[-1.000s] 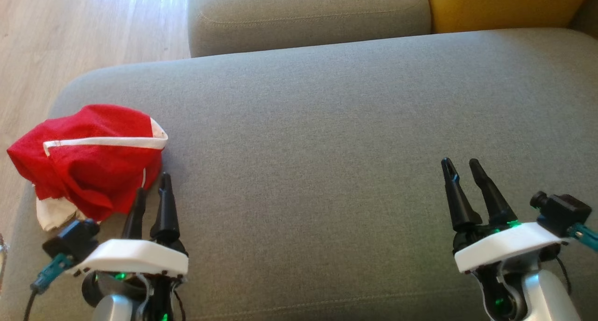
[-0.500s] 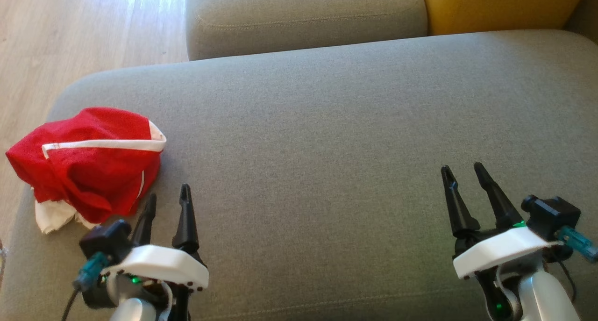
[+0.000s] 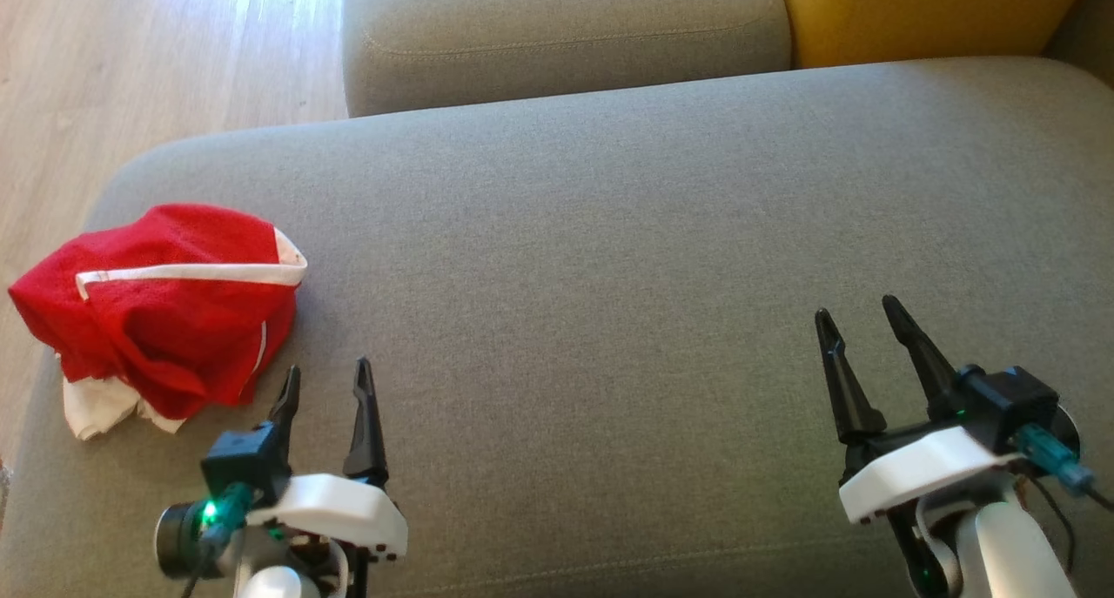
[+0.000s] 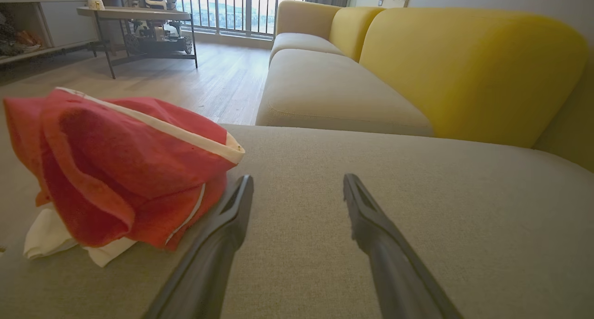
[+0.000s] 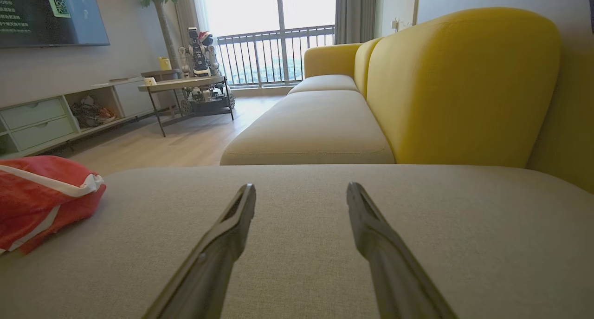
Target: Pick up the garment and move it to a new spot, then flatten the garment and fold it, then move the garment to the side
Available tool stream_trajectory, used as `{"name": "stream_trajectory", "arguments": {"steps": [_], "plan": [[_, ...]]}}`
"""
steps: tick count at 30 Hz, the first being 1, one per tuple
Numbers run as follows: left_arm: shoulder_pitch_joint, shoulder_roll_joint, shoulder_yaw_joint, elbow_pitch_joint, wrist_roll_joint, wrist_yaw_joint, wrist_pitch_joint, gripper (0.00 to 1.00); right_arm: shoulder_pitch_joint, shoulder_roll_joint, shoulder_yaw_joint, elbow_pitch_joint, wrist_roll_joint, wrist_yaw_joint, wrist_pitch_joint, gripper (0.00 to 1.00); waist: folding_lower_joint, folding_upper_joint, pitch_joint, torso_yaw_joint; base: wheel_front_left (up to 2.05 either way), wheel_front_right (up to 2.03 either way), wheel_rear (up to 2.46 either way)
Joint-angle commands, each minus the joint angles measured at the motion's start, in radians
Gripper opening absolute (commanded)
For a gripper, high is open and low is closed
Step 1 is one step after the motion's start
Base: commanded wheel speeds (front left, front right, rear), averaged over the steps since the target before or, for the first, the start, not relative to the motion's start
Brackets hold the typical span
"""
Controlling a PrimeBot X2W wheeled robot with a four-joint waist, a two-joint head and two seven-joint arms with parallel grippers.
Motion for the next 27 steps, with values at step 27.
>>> {"name": "stream_trajectory", "arguments": {"steps": [27], "plan": [[-0.002,-0.052,0.035,-0.035,0.175,-0.032,-0.087,1.0,-0.069,-0.012,0.014,0.045,-0.059,0.0,-0.088,1.0,-0.0001,0.0,-0.011,-0.005,0.0,0.0,0.0]]}}
